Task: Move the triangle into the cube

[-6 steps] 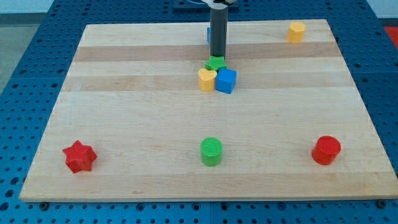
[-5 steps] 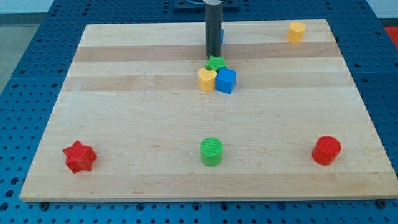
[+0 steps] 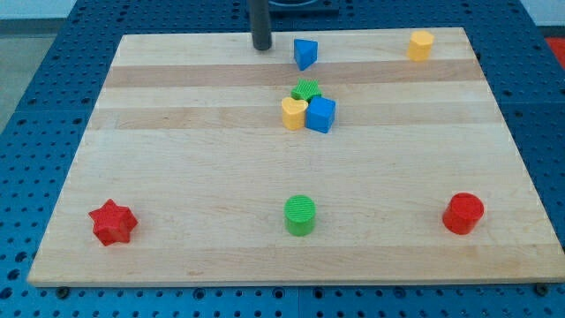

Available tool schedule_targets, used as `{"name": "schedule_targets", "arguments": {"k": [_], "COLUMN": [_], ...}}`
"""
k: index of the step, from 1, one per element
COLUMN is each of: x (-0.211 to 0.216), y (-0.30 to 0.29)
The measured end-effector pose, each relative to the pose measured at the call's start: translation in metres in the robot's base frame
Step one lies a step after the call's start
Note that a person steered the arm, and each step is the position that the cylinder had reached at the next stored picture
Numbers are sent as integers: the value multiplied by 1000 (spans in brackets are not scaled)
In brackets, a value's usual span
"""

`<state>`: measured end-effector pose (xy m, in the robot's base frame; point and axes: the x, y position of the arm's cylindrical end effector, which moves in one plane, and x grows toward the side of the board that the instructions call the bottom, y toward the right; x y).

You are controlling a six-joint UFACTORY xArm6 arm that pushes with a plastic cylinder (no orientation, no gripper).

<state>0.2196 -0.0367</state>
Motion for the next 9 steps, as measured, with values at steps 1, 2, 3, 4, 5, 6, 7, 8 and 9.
{"name": "schedule_targets", "arguments": {"k": [1,2,3,4,5,6,7,8,9], "x": [1,13,25,39,44,50,60,68,74], "y": [43,54,34,27,32,43,57,67,72]}}
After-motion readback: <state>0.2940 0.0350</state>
